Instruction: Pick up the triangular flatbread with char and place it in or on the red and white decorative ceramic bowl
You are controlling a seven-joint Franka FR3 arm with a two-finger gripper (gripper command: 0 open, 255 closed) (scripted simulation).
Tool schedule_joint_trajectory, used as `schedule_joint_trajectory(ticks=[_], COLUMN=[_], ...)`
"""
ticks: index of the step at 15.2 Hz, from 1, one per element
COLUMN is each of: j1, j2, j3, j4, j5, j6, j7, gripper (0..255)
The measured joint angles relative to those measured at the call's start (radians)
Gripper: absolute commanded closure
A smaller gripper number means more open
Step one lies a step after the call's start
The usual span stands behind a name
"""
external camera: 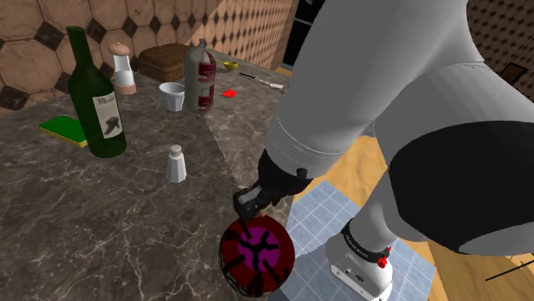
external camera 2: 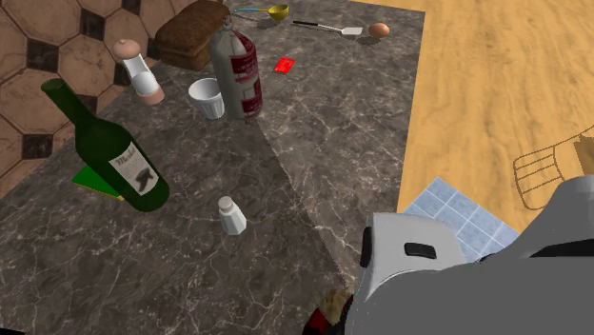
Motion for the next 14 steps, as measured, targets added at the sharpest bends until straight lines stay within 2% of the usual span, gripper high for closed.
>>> schedule_joint_trajectory(ticks=[3, 14], j1=[0.043, 0.056], j2=[-0.039, -0.017], j3=[0.027, 0.111], j4=[-0.001, -0.116], j5=[0.034, 0.09], j6=[-0.035, 0.105], j7=[0.049, 0.071], gripper=[255, 255])
